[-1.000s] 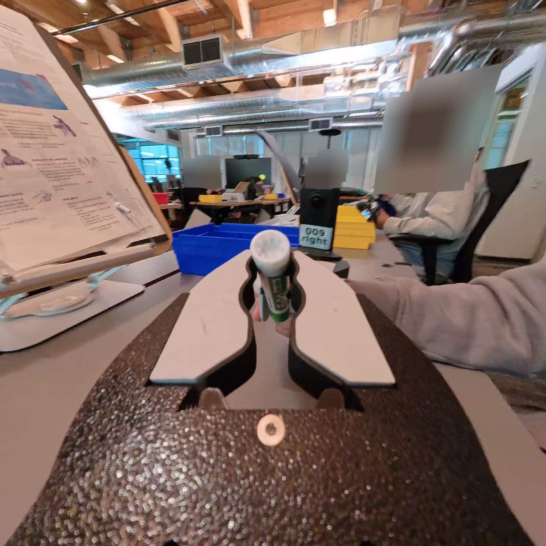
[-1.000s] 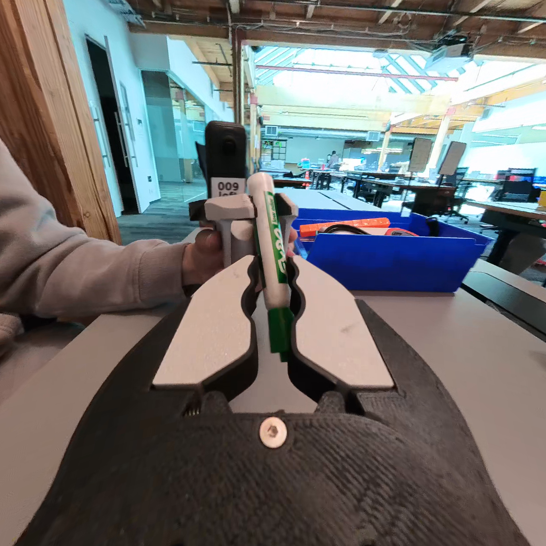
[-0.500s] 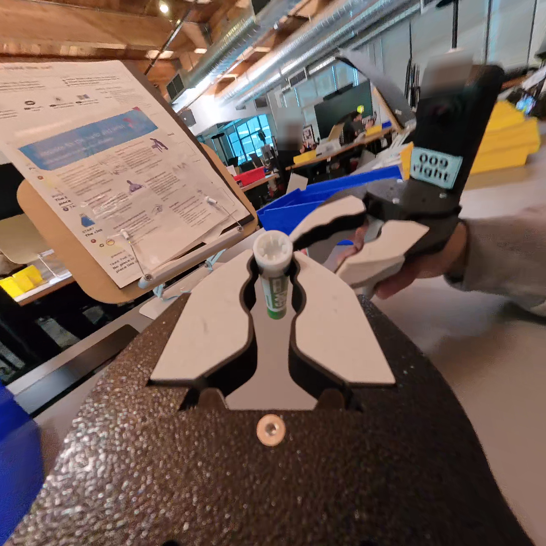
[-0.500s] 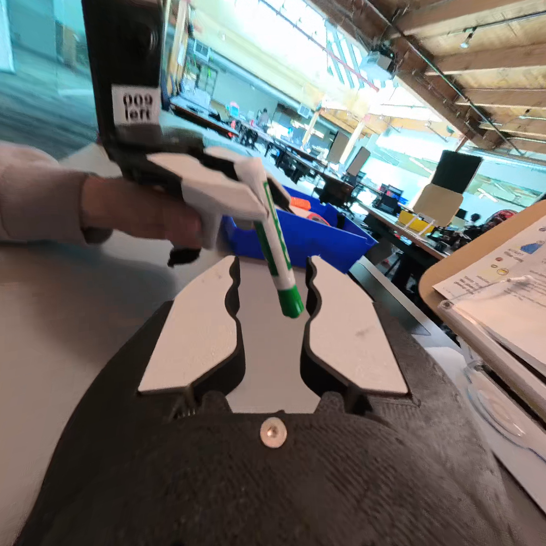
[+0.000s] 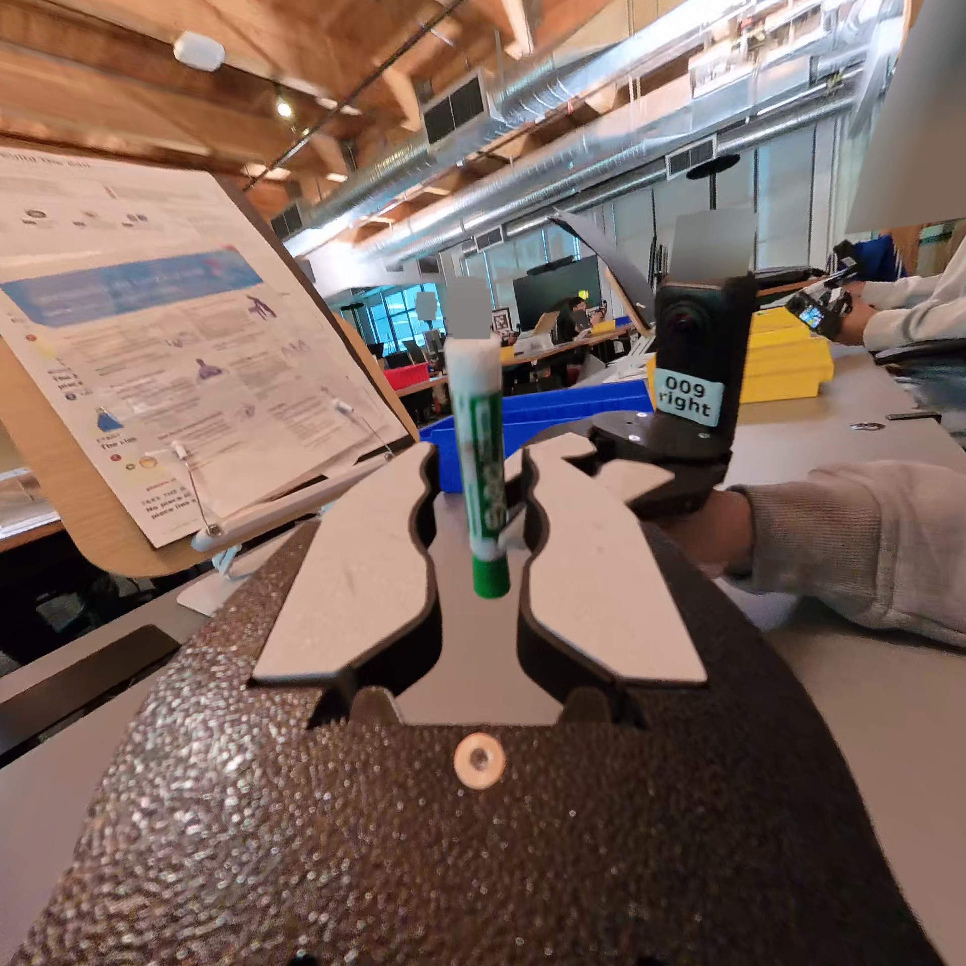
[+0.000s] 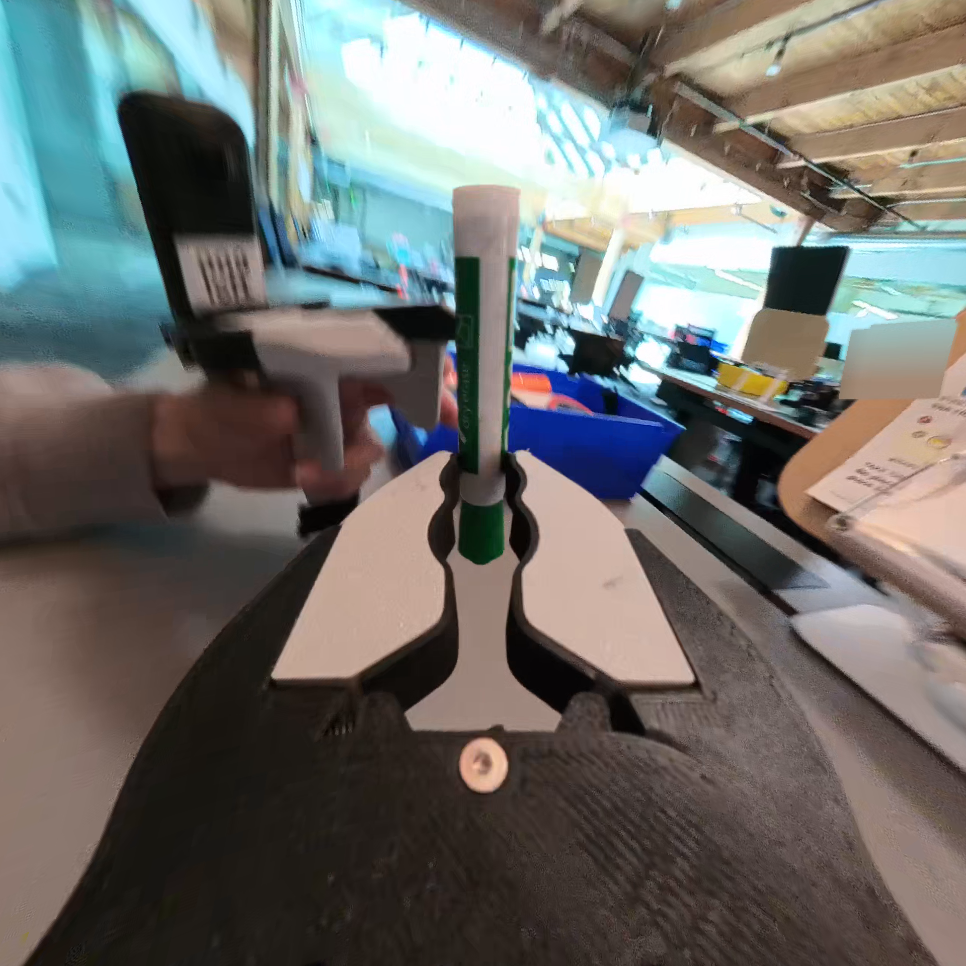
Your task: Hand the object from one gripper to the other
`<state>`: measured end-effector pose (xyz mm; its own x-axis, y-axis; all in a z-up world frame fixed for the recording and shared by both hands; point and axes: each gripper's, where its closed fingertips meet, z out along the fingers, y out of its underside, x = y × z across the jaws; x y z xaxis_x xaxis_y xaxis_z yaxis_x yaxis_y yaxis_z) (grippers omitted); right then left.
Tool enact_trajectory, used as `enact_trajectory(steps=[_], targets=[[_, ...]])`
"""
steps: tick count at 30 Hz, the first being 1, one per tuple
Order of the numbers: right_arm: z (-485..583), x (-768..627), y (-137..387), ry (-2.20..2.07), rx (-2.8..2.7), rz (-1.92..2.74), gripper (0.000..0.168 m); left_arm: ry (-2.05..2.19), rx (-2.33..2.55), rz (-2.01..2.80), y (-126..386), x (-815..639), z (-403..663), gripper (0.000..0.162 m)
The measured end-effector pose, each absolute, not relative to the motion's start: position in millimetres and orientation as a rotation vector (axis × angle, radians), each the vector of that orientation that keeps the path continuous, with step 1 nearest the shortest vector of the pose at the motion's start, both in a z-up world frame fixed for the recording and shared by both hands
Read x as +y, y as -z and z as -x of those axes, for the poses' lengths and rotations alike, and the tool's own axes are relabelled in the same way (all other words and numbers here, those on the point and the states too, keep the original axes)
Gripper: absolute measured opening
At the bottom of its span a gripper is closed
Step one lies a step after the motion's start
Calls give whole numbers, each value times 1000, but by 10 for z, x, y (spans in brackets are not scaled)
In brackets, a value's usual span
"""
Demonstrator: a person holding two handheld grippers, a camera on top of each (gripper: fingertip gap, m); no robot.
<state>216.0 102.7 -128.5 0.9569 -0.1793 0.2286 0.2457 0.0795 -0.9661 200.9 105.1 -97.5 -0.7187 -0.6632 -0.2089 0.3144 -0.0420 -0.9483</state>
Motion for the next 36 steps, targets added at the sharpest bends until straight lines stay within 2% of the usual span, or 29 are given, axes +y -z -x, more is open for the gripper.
enact_trajectory(steps=[5,8,12,14,18,19,21,22,26,30,36], targets=[[-2254,733,888,10,141,1130,17,1676,1684,375,1178,1005,-2086,41],[-2198,762,869,-88,145,1076,17,1525,1710,338,1291,921,-2136,40],[-2088,912,917,-184,145,1073,18,1430,1622,319,1267,882,-2171,28],[-2065,930,901,-216,152,1048,17,1414,1589,306,1240,891,-2161,21],[-2071,902,887,-177,136,1063,18,1505,1621,343,1203,892,-2132,20],[-2122,887,908,-108,143,1086,21,1508,1634,365,1218,905,-2149,20],[-2277,801,930,160,139,1134,59,1488,1659,417,1259,965,-2204,19],[-2335,751,951,336,93,1189,70,1467,1683,438,1298,998,-2236,19],[-2569,574,1125,1129,-209,1503,104,1293,1807,412,1516,1113,-2321,19],[-2535,651,1284,1311,-407,1585,101,1132,1901,292,1690,1130,-2306,20],[-2615,746,1454,1549,-545,1655,80,1077,1943,265,1756,1105,-2294,20]])
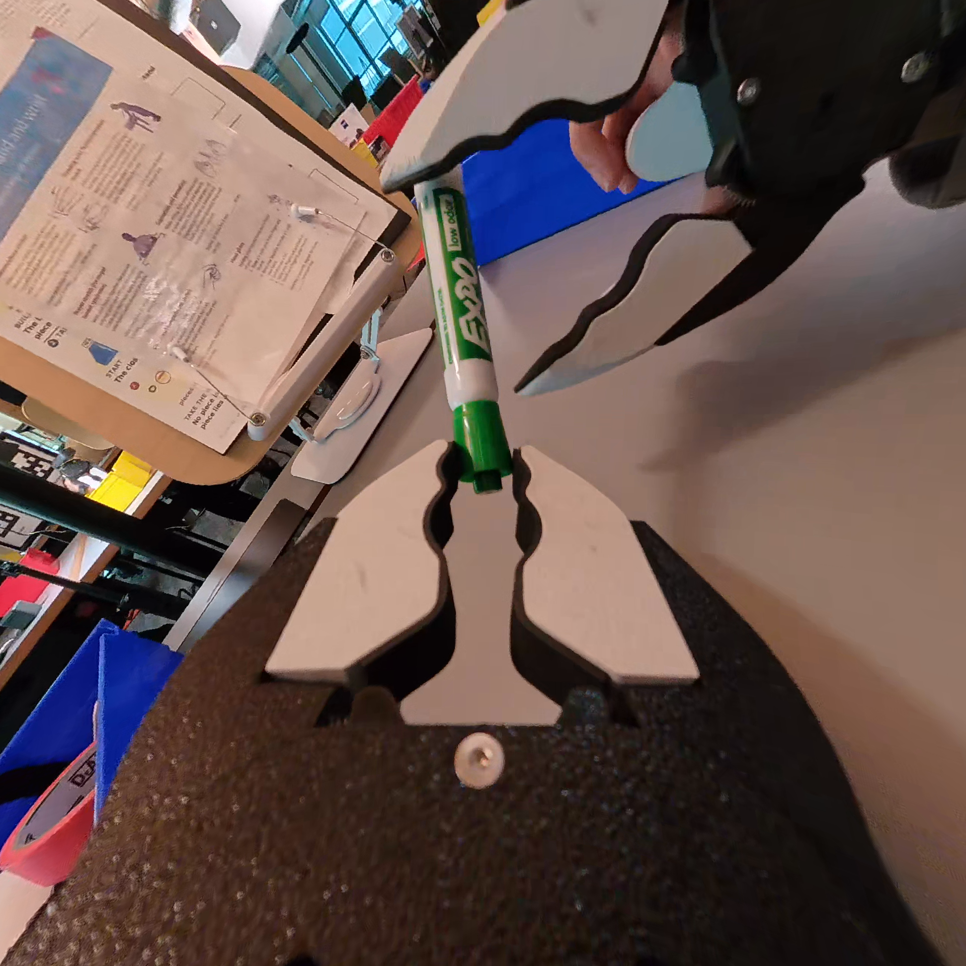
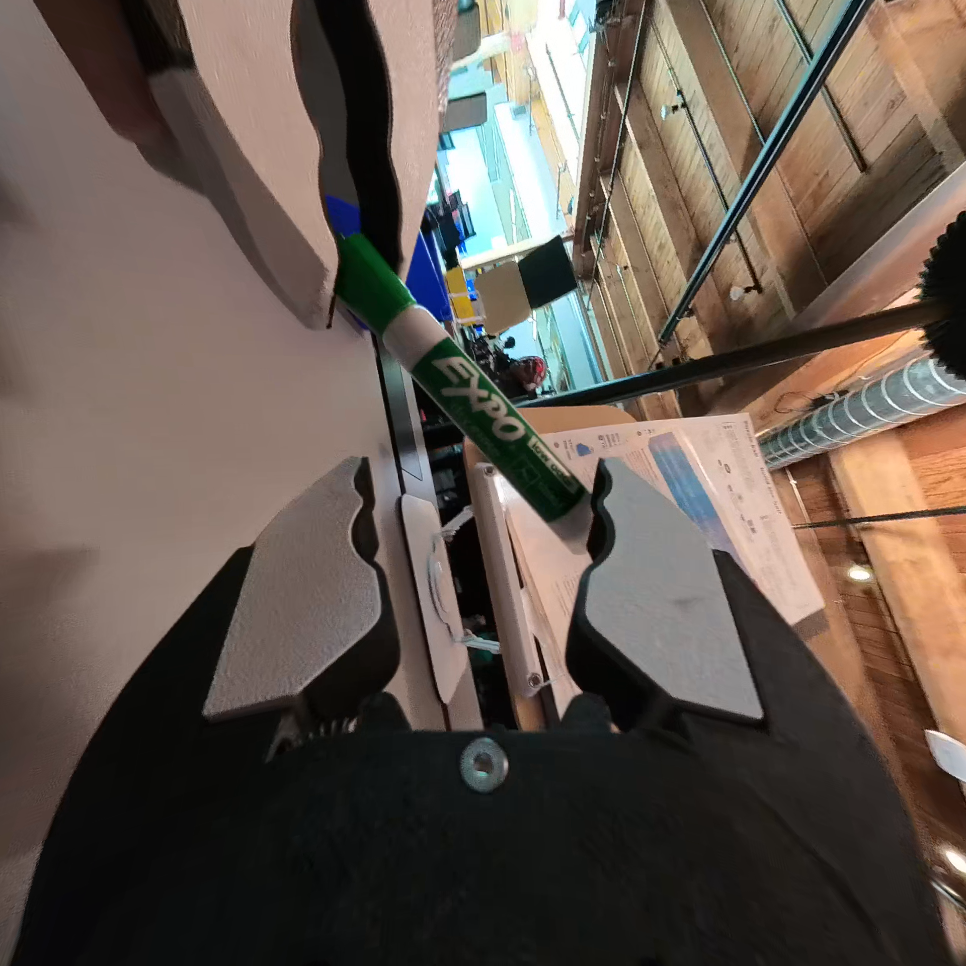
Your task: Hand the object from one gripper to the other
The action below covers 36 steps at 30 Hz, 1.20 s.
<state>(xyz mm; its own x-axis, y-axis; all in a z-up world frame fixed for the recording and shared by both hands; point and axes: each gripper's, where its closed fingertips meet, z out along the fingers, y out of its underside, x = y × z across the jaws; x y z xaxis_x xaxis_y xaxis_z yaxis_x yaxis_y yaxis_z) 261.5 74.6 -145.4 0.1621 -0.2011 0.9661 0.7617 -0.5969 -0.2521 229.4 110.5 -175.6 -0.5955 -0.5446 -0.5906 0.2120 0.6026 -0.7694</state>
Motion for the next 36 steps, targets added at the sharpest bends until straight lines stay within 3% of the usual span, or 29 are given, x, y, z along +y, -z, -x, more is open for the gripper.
enact_trajectory(steps=[3,5,11,13,16,21,25,28,32,36], targets=[[-2659,723,1456,1641,-580,1652,60,1064,1964,255,1790,1093,-2286,20],[-2685,686,1424,1685,-579,1646,33,1054,1976,247,1812,1087,-2281,20],[-2752,651,1446,1542,-431,1736,22,1308,1732,256,1438,1039,-2209,20],[-2717,674,1390,1351,-267,1701,20,1484,1671,356,1288,1078,-2189,35],[-2528,838,1318,939,-79,1629,20,1718,1646,440,1167,1089,-2135,45],[-2094,1244,1282,323,46,1533,20,1960,1628,450,1064,986,-2016,35],[-1977,1344,1369,231,19,1566,20,1964,1617,440,1052,1001,-2009,20],[-1960,1327,1395,102,42,1561,21,1937,1646,457,1065,1001,-2035,20],[-2012,1099,1284,164,-30,1487,58,1813,1645,527,1130,1089,-2159,20],[-2070,961,1054,223,-7,1398,58,1516,1726,541,1347,1182,-2311,20]])
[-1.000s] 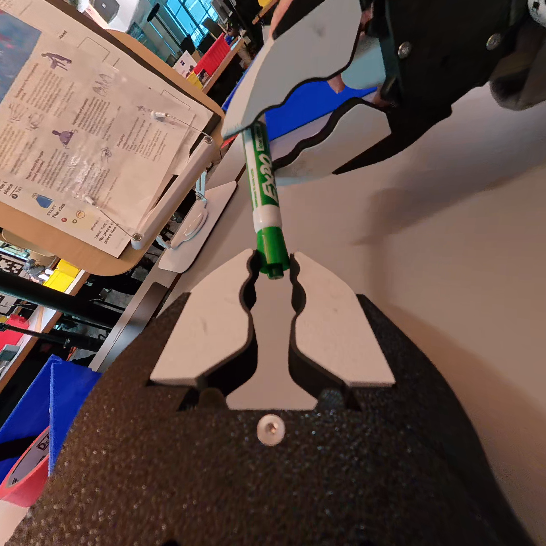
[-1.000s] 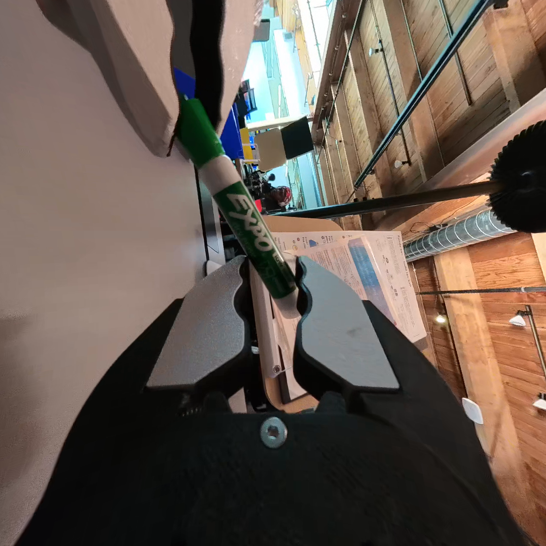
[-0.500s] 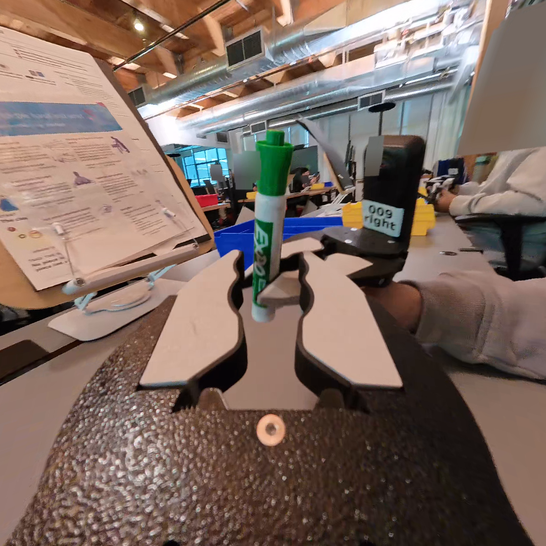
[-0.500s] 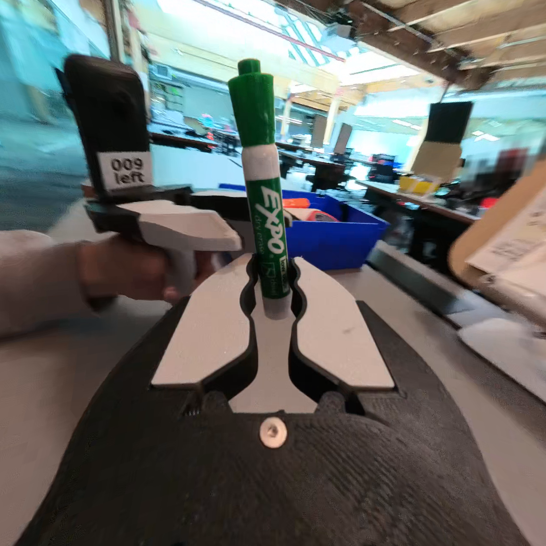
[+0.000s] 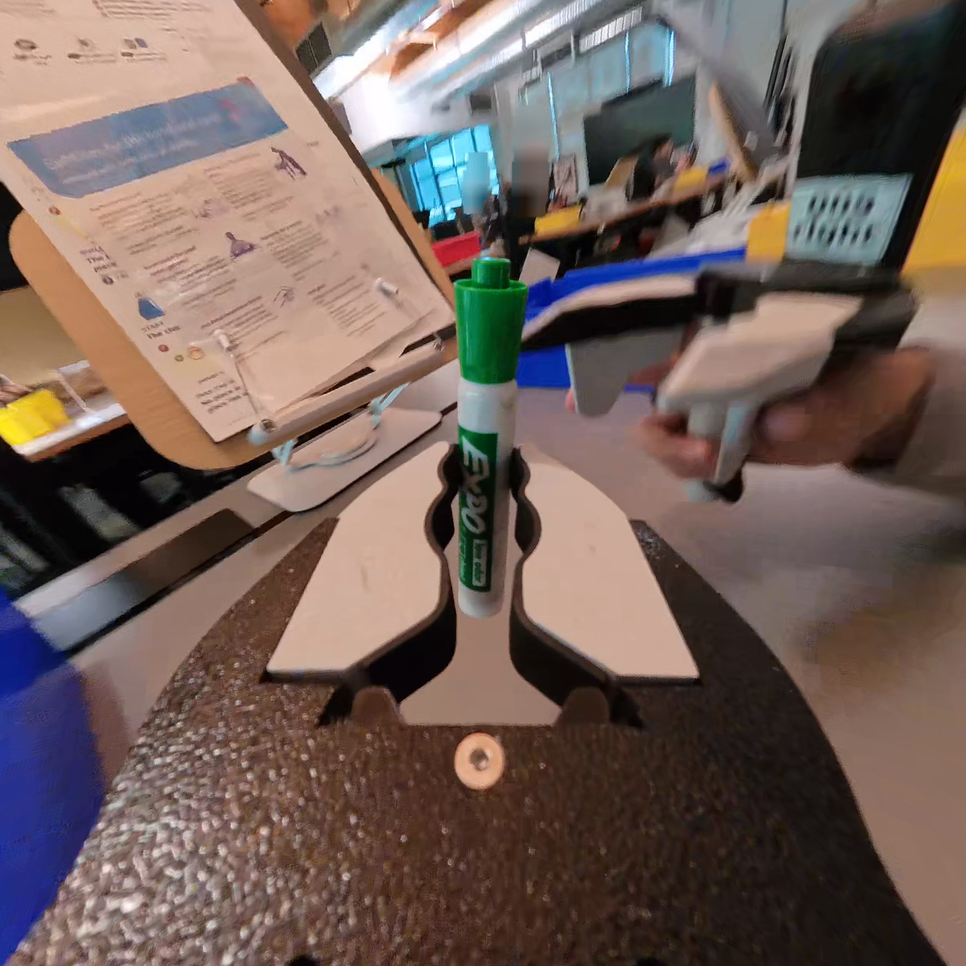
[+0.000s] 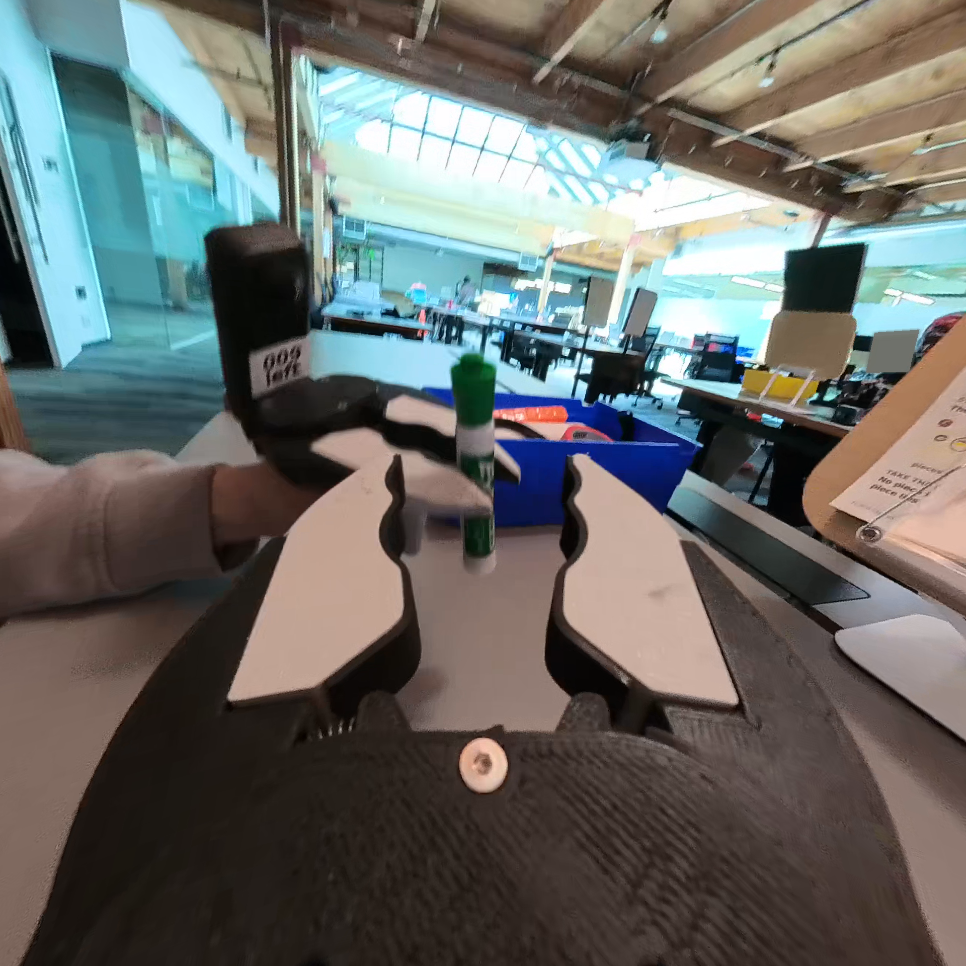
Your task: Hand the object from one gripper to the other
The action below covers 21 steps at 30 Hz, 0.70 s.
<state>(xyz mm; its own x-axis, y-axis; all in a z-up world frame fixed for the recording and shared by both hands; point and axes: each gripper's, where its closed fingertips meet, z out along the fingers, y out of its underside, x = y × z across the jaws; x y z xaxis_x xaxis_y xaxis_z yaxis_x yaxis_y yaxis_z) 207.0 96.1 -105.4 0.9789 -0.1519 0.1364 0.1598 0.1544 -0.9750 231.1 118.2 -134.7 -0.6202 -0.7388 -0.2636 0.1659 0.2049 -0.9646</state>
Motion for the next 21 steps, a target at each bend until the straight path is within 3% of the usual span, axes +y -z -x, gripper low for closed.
enact_trajectory(steps=[4,7,11,14,21], targets=[[-1991,1031,1064,222,-37,1380,41,1293,1806,400,1526,1057,-2310,20],[-1977,1053,1085,259,-62,1393,18,1315,1826,364,1537,960,-2265,20],[-1976,1017,991,180,-30,1369,18,1438,1778,351,1437,935,-2207,20],[-1942,923,861,16,-6,1262,18,1568,1804,366,1409,914,-2137,34],[-1691,584,785,-209,-232,1217,18,2097,2080,364,1335,801,-1697,31]])
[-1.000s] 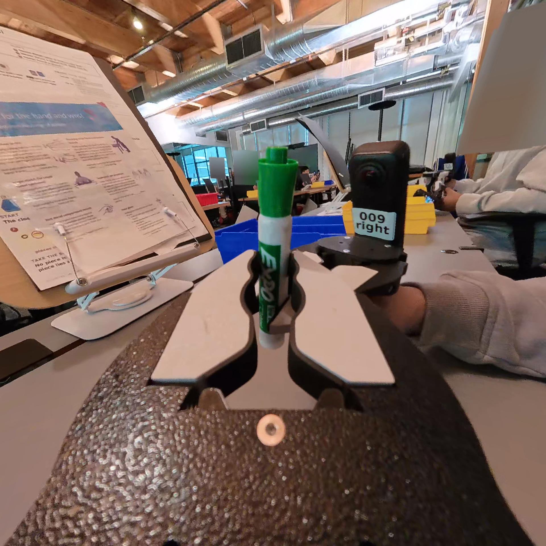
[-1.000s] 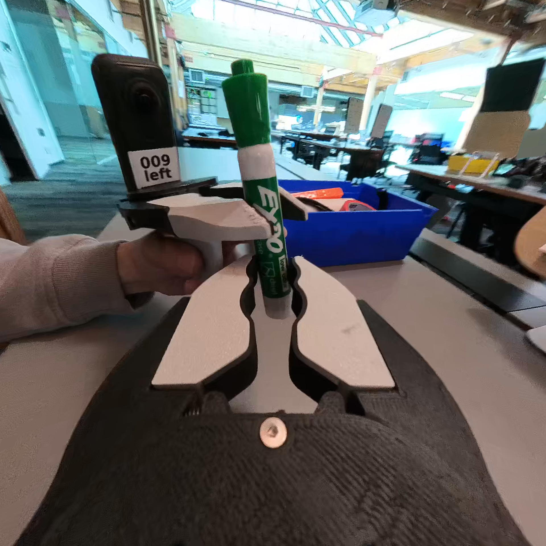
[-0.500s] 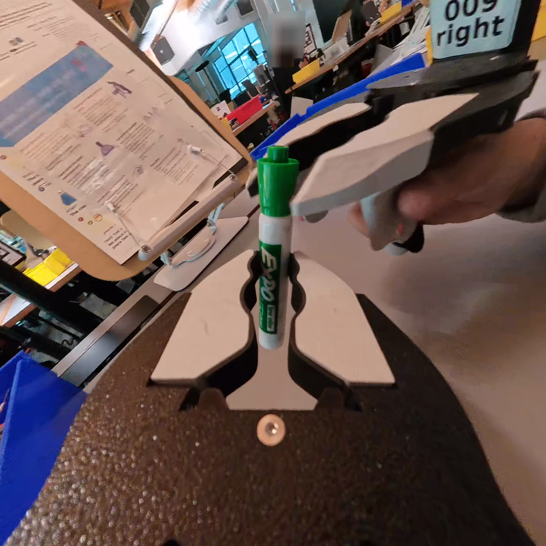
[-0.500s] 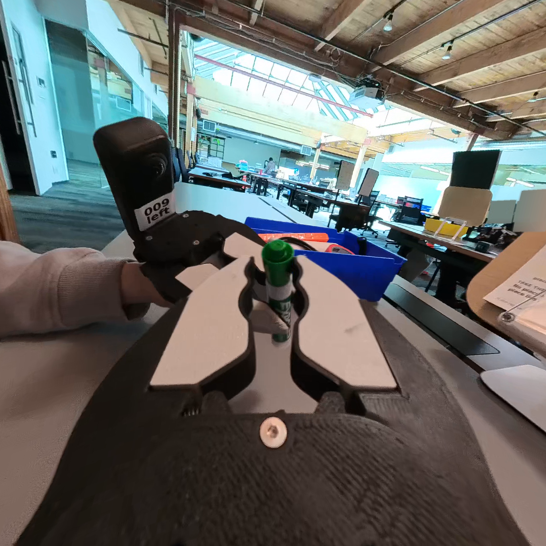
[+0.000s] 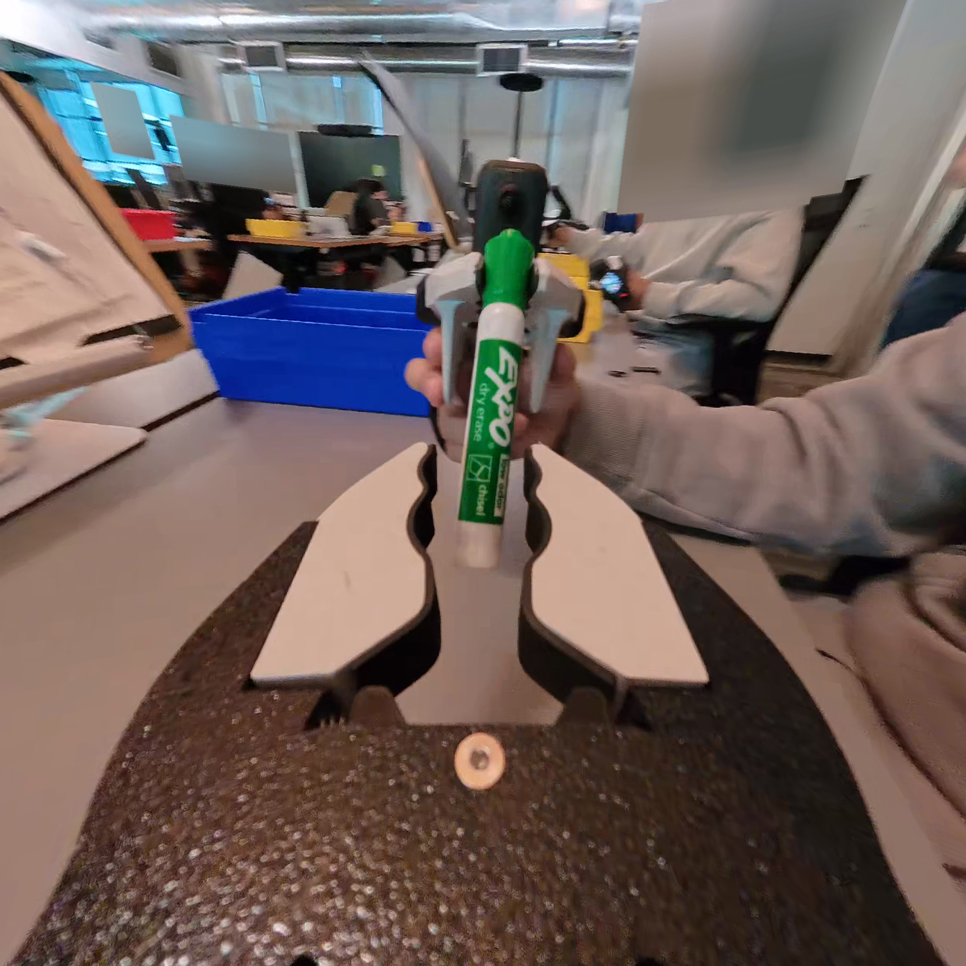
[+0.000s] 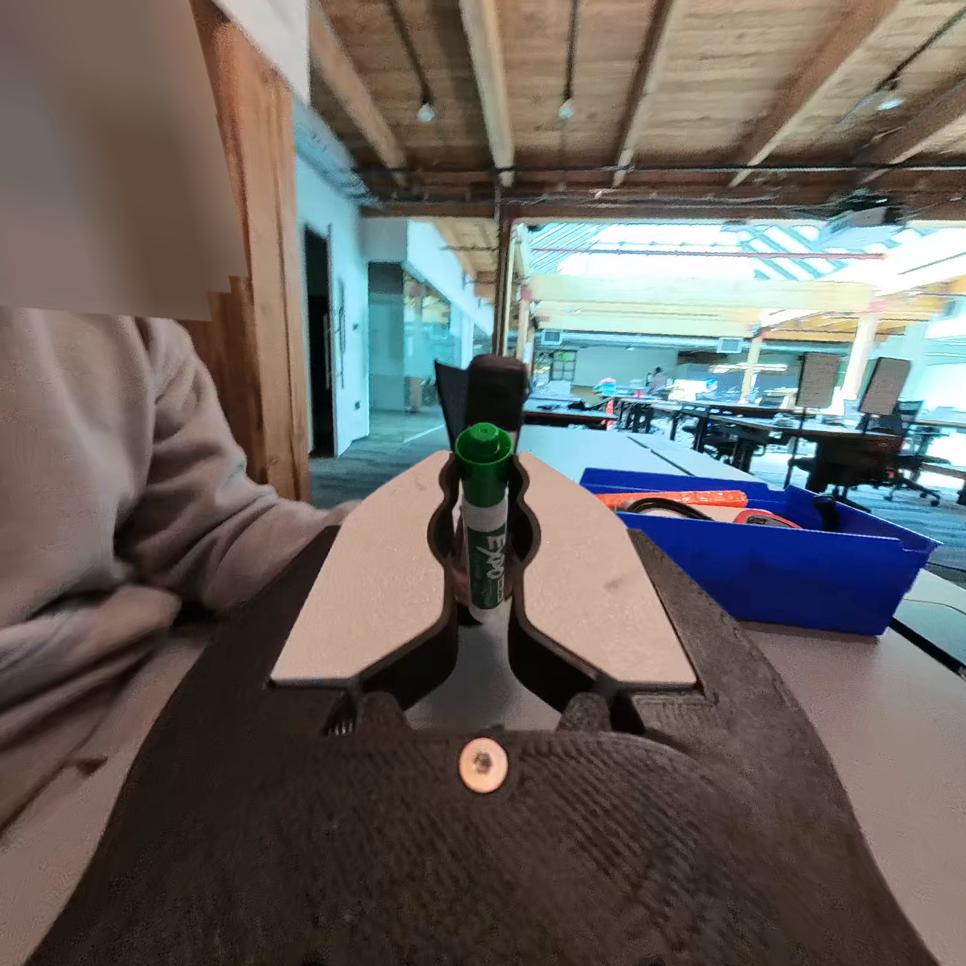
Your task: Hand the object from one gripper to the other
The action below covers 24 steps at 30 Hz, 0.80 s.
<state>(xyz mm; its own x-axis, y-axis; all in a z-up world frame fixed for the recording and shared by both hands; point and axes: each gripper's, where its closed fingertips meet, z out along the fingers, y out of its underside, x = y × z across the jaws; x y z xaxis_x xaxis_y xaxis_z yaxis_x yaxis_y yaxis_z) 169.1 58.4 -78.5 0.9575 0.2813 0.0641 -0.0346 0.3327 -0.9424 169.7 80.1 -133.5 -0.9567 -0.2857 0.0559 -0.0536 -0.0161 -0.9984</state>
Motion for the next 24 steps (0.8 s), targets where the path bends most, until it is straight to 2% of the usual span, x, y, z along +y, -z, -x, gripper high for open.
enact_trajectory(steps=[5,6,7,12,13,15,17,20,24], targets=[[-1601,501,765,-246,-292,1207,18,2017,2272,283,1540,693,-1555,37],[-1581,510,789,-263,-301,1218,19,1999,2286,269,1567,668,-1547,34],[-1572,522,804,-275,-302,1226,19,1980,2290,255,1584,651,-1549,20],[-1808,585,803,-123,-165,1212,19,1828,2213,333,1622,700,-1773,19],[-1902,594,801,-56,-113,1204,25,1794,2160,364,1601,738,-1854,19],[-2134,645,830,35,35,1234,50,1710,1997,459,1515,861,-2064,19],[-2304,721,889,78,170,1263,56,1625,1817,555,1409,1003,-2249,19],[-2329,856,940,139,245,1259,46,1501,1650,642,1340,1133,-2386,19],[-2295,964,944,188,299,1241,42,1311,1598,609,1370,1110,-2422,19]])
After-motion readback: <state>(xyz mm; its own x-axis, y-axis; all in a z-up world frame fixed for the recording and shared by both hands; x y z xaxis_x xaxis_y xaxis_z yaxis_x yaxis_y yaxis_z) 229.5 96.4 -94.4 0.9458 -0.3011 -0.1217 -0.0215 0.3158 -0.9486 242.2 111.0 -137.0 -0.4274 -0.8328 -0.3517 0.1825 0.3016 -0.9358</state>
